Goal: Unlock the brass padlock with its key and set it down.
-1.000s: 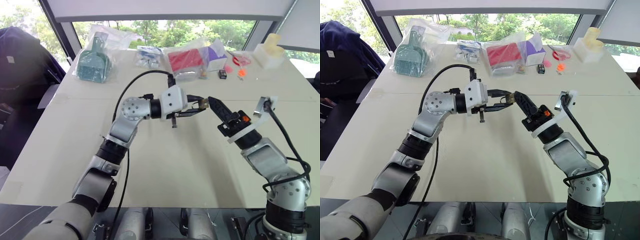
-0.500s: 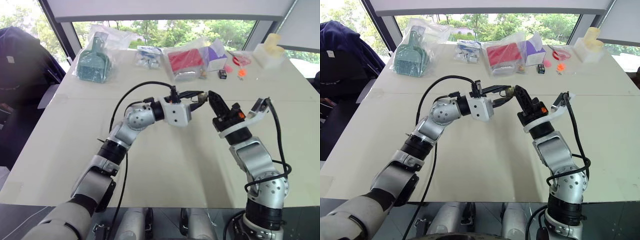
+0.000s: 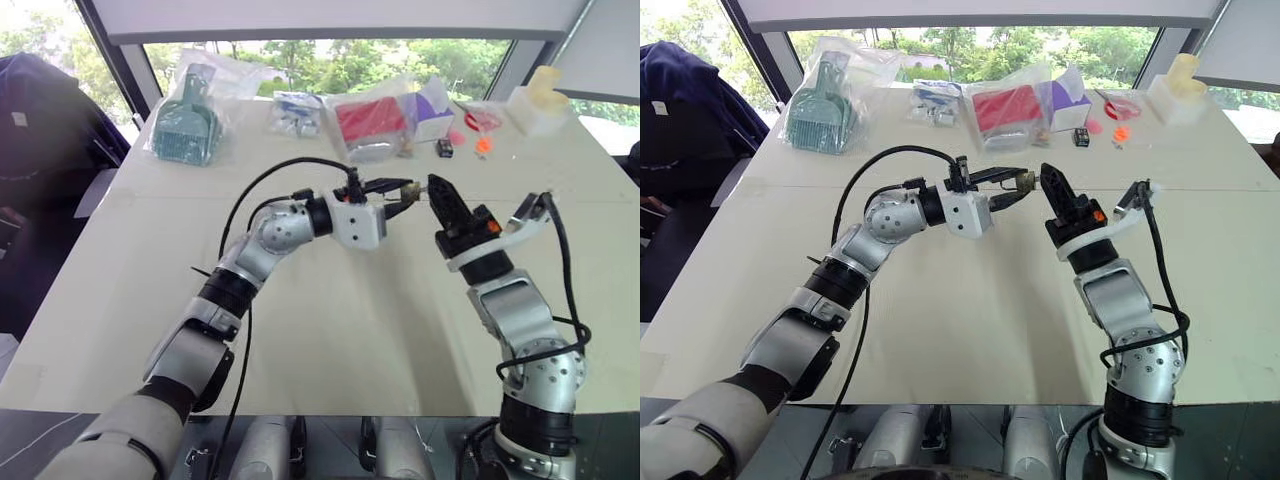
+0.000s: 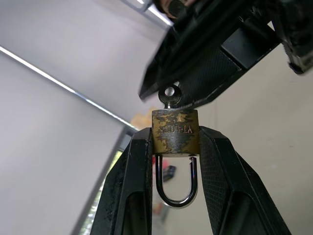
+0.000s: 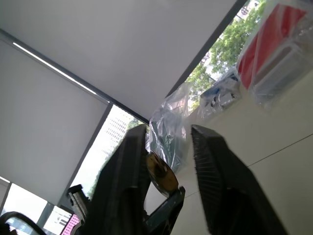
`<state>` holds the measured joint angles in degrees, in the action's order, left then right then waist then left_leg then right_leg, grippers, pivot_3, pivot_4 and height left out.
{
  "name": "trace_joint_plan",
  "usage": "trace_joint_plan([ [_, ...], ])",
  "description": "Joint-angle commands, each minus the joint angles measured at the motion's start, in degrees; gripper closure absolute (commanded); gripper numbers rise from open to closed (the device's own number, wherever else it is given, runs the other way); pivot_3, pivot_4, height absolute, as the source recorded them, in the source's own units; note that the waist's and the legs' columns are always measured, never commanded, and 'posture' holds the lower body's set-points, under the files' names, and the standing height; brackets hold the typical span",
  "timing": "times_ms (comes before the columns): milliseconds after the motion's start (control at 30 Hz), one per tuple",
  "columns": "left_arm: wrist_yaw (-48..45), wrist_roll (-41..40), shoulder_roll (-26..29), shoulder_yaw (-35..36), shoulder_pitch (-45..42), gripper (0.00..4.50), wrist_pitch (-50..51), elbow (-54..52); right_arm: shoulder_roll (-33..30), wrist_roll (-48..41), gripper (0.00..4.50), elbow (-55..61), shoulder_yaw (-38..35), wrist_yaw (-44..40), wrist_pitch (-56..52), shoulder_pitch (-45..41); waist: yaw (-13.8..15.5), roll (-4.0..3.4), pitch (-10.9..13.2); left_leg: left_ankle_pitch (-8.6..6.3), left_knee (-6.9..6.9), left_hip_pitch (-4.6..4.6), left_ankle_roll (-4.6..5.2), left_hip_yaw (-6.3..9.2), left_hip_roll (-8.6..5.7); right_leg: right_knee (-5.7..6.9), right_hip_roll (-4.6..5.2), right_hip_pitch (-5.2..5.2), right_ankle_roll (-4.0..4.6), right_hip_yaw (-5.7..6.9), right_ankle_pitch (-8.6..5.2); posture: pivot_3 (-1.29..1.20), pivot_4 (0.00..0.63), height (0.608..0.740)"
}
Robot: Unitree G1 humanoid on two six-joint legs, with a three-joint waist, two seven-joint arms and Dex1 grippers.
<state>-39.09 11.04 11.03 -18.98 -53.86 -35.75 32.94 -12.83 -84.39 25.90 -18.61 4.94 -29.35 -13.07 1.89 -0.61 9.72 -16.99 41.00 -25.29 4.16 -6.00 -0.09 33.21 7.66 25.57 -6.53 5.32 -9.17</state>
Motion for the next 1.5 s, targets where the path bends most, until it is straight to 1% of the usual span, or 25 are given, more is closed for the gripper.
trace_joint_plan([
  [33,-4.95,-5.62,0.03,1.65,-2.94,3.74,2.53,-0.44,-5.22,-2.41,1.04,3.62,-2.79,-5.85,-0.94,0.00,0.06,-0.01,0.00,0.00,0.00,0.00,0.00,0.00,0.00,0.00,0.00,0.00,0.00,0.00,0.00,0.00,0.150,0.735],
  [67,-5.94,-6.65,0.01,1.95,-3.31,3.74,3.21,-0.43,-7.54,-1.60,0.57,3.63,-2.79,-7.38,-2.16,1.01,0.07,0.00,0.00,0.00,0.00,0.00,0.00,0.00,0.00,0.00,0.00,0.00,0.00,0.00,0.00,0.00,0.150,0.735],
  [167,-7.23,-8.28,0.00,2.54,-3.94,3.74,4.24,-0.70,-13.02,1.73,0.57,3.85,-0.81,-10.93,-5.17,3.67,0.18,0.01,0.00,-0.01,0.00,0.00,0.02,0.01,0.00,-0.02,0.01,-0.02,0.02,0.00,-0.02,0.00,0.150,0.735],
  [267,-8.17,-9.75,-0.43,2.84,-3.71,3.74,5.42,-2.12,-15.01,2.97,0.57,4.13,1.09,-13.32,-6.70,4.76,0.16,0.01,0.01,-0.01,0.01,0.00,0.02,0.01,0.01,-0.01,0.02,-0.02,0.02,0.00,-0.01,0.00,0.150,0.735],
  [400,-9.28,-9.77,-0.27,2.18,-2.33,3.74,5.52,-5.51,-14.88,4.81,0.57,3.42,2.17,-14.16,-6.79,4.51,0.20,0.01,0.01,-0.01,0.02,0.01,0.02,0.01,0.01,-0.01,0.02,-0.02,0.03,0.00,-0.01,0.00,0.150,0.735],
  [567,-10.92,-11.25,-0.21,1.85,-0.28,3.74,8.68,-10.48,-13.96,4.74,0.57,3.12,2.22,-14.01,-6.44,3.78,0.27,0.01,0.01,-0.01,0.02,0.00,0.02,0.01,0.00,-0.04,0.03,-0.03,0.02,0.00,-0.01,0.00,0.150,0.735],
  [800,-12.52,-11.56,-0.09,1.70,0.74,3.74,9.75,-13.00,-11.88,4.04,0.57,2.35,2.23,-14.29,-6.00,2.49,0.30,0.01,0.00,-0.01,0.03,0.00,0.02,0.02,0.00,-0.02,0.02,-0.03,0.03,0.00,-0.01,0.00,0.150,0.735],
  [900,-12.80,-11.64,-0.26,1.66,0.93,3.74,10.15,-13.87,-11.69,5.09,1.36,1.87,2.85,-14.72,-6.40,2.75,0.27,0.01,0.01,-0.01,0.03,0.00,0.02,0.02,-0.01,-0.03,0.02,-0.04,0.03,0.00,-0.01,0.00,0.150,0.735],
  [933,-12.86,-11.62,-0.33,1.62,1.00,3.74,10.26,-14.18,-11.83,5.54,1.95,1.71,3.14,-14.94,-6.73,2.90,0.26,0.01,0.01,-0.01,0.03,0.00,0.02,0.01,-0.01,-0.02,0.02,-0.04,0.03,0.00,-0.01,0.00,0.150,0.735],
  [1000,-12.95,-11.54,-0.44,1.55,1.11,3.74,10.28,-14.56,-11.92,5.97,2.86,1.52,3.45,-15.16,-7.12,3.00,0.23,0.01,0.00,-0.01,0.03,0.01,0.02,0.02,-0.01,-0.02,0.02,-0.03,0.03,0.00,-0.01,0.00,0.150,0.735],
  [1033,-13.04,-11.49,-0.46,1.47,1.20,3.74,10.23,-14.78,-11.78,5.91,3.53,1.45,3.41,-15.08,-7.08,2.92,0.21,0.01,0.00,-0.01,0.03,0.01,0.02,0.02,0.00,-0.02,0.01,-0.03,0.03,0.00,-0.01,0.00,0.150,0.735],
  [1067,-13.11,-11.45,-0.46,1.41,1.27,3.74,10.19,-14.93,-11.64,5.75,3.85,1.31,3.26,-15.04,-6.98,2.76,0.21,0.00,0.00,-0.01,0.03,0.01,0.02,0.02,0.00,-0.02,0.01,-0.03,0.03,0.00,-0.01,0.00,0.150,0.735],
  [1100,-13.15,-11.43,-0.47,1.38,1.32,3.74,10.18,-15.02,-11.56,5.63,4.31,1.20,3.15,-15.03,-6.90,2.66,0.24,0.01,0.00,-0.01,0.03,0.01,0.02,0.02,0.00,-0.02,0.01,-0.03,0.03,0.00,-0.01,0.00,0.150,0.735],
  [1133,-13.22,-11.46,-0.42,1.36,1.38,3.74,10.17,-15.11,-11.55,5.51,4.50,1.16,3.02,-15.06,-6.86,2.59,0.29,0.01,0.00,-0.01,0.03,0.01,0.02,0.02,0.00,-0.02,0.01,-0.03,0.03,0.00,-0.01,0.00,0.150,0.735],
  [1333,-13.60,-10.84,0.22,1.16,1.19,3.74,10.60,-14.54,-11.73,5.65,4.50,1.11,3.01,-15.31,-7.05,2.60,0.26,0.01,0.00,-0.01,0.03,0.01,0.02,0.02,-0.01,-0.02,0.02,-0.04,0.04,0.00,-0.02,0.00,0.150,0.735],
  [1400,-15.43,-11.11,0.95,0.61,1.16,2.69,11.90,-14.34,-11.61,6.04,4.50,1.06,3.02,-15.19,-6.92,2.62,0.25,0.01,0.00,-0.01,0.03,0.01,0.02,0.02,-0.01,-0.02,0.02,-0.03,0.04,0.00,-0.02,0.00,0.150,0.735],
  [1433,-16.14,-11.28,1.27,0.41,1.18,2.45,12.57,-14.30,-11.54,6.22,4.50,1.03,3.00,-15.12,-6.84,2.60,0.20,0.00,0.00,-0.01,0.03,0.01,0.02,0.02,-0.01,-0.01,0.01,-0.03,0.04,0.00,-0.02,0.00,0.150,0.735],
  [1500,-17.09,-11.57,1.83,0.35,1.17,1.61,13.50,-14.11,-11.41,6.52,4.50,1.01,2.98,-15.04,-6.72,2.57,0.31,0.00,0.00,-0.01,0.03,0.01,0.02,0.01,-0.01,-0.01,0.02,-0.03,0.04,0.00,-0.02,0.00,0.150,0.735],
])
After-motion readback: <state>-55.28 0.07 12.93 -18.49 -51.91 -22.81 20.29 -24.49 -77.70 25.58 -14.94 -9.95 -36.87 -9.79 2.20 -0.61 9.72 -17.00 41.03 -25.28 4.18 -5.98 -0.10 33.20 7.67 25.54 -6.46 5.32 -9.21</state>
